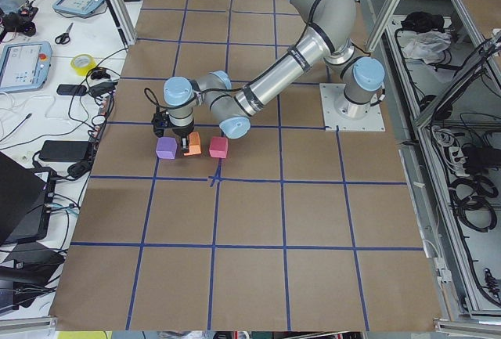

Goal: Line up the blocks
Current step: 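Lower the orange cube between the purple and pink cubes, then open the left gripper and raise it away from the cubes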

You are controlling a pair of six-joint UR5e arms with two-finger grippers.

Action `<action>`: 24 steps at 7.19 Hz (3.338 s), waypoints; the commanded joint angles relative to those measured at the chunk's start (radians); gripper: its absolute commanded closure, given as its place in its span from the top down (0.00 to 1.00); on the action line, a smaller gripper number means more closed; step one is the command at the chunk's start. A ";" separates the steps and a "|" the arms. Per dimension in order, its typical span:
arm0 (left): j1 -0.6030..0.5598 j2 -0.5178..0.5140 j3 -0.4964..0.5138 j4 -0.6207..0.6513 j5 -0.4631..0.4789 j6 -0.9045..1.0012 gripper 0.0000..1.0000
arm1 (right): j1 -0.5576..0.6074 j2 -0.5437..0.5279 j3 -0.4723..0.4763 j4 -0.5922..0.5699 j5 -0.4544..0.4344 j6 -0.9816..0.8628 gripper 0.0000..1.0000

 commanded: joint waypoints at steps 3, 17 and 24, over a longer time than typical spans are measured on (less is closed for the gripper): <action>0.004 -0.050 -0.001 0.006 -0.004 0.001 0.00 | 0.000 0.000 -0.001 -0.001 0.000 0.000 1.00; -0.075 0.194 -0.041 -0.265 0.003 -0.012 1.00 | 0.000 0.000 0.001 -0.001 0.000 0.000 1.00; -0.450 0.505 -0.055 -0.597 0.019 -0.399 1.00 | -0.002 0.000 -0.001 -0.001 0.000 0.000 1.00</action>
